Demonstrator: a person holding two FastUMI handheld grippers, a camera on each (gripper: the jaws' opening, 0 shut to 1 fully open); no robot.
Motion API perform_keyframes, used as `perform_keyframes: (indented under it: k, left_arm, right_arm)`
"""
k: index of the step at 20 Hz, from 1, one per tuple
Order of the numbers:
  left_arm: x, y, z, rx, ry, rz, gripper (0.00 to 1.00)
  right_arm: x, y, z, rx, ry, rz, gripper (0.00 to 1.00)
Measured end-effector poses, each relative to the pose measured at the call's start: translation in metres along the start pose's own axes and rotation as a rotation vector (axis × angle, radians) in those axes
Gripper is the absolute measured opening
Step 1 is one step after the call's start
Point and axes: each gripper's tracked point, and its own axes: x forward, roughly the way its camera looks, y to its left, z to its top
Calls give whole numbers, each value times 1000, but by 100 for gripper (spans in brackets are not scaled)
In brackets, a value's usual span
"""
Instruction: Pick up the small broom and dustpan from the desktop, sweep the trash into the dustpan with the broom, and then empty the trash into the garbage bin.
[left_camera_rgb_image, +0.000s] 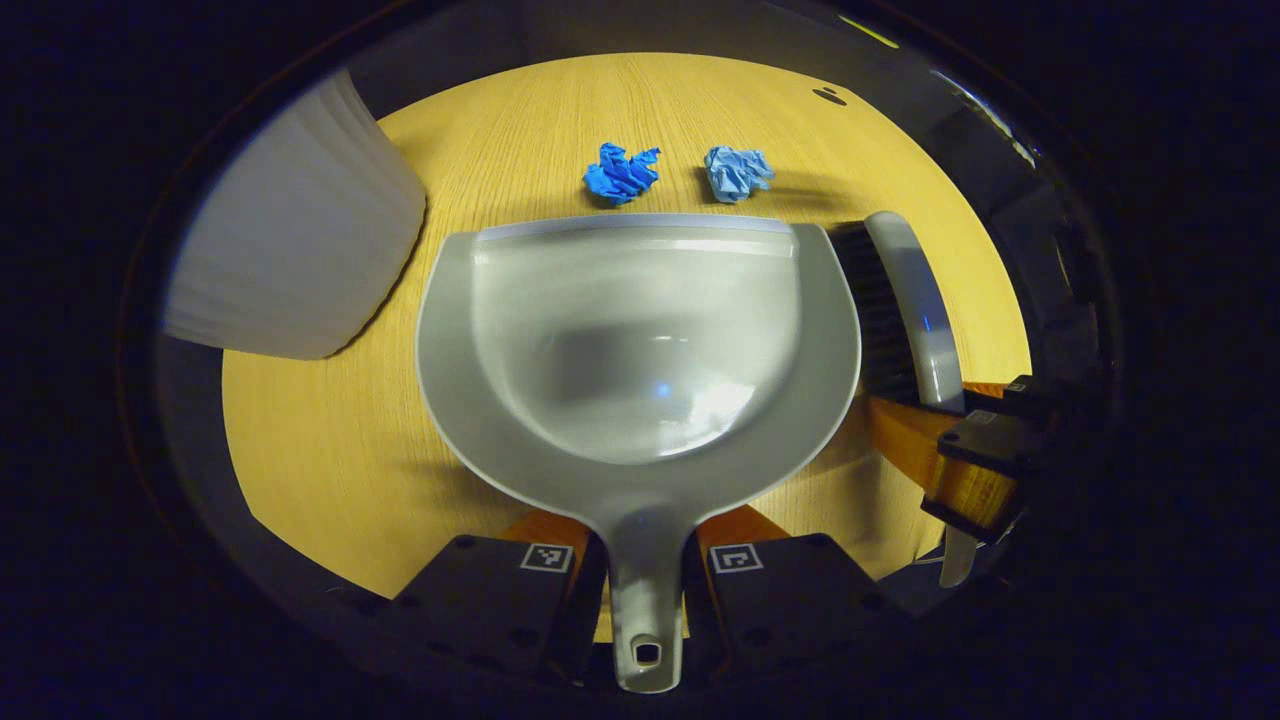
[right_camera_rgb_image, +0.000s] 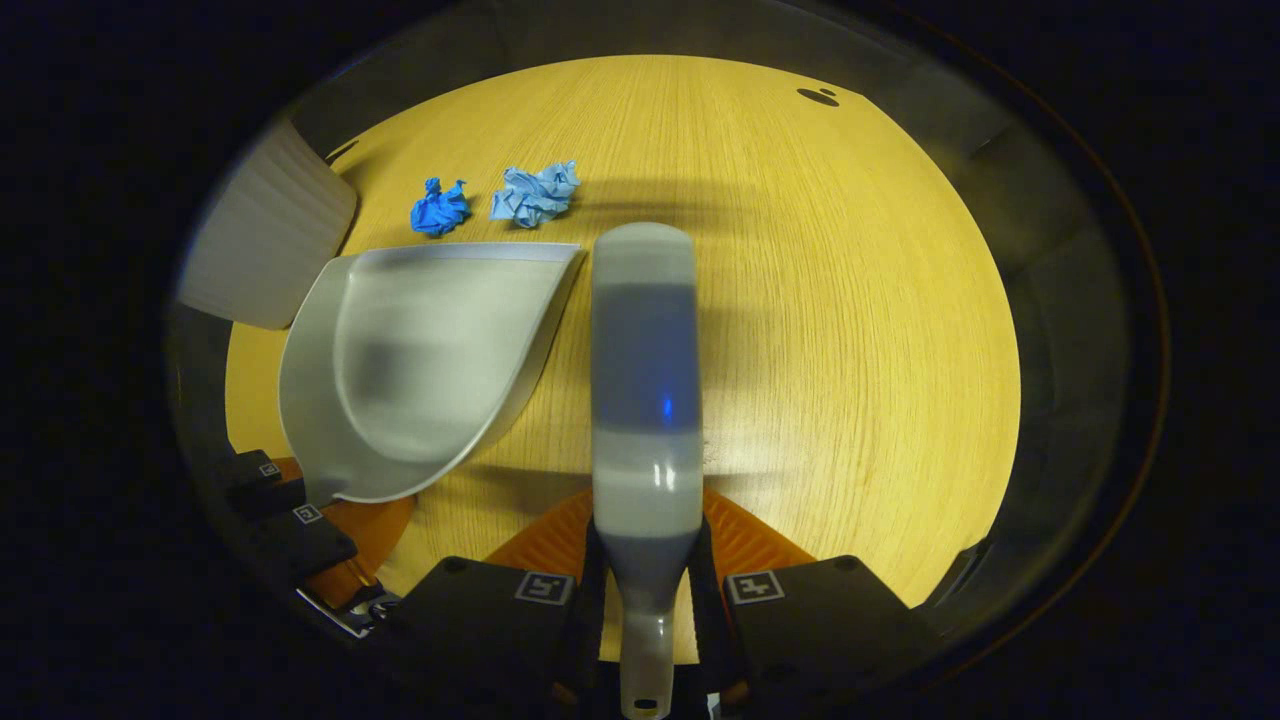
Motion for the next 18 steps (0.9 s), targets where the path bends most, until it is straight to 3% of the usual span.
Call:
perform_keyframes:
  k: [1,2,3,4,7,11,14,18]
  left_arm:
    - [-1,0,-1,22,0,1,34]
    - [-1,1,-1,52,9,1,34]
    - [0,3,-1,61,15,-2,33]
    - [0,3,-1,62,22,-11,32]
    - [-2,5,-1,99,24,-15,29]
    - [-7,27,-3,218,19,16,26]
    - [-15,50,-6,260,15,47,26]
    - [-21,76,-16,341,14,102,26]
  right_arm:
    - [-1,-1,0,-15,-8,1,48]
    - [-1,-1,0,-29,-16,3,42]
    - [-1,-1,0,-35,-23,3,42]
    - [0,0,-1,-43,-26,4,48]
    - [1,0,0,-38,-21,24,32]
    - [-7,-2,-1,-19,4,80,32]
    - [-25,-9,21,-54,-44,92,32]
    - [-49,-17,94,-141,-146,71,32]
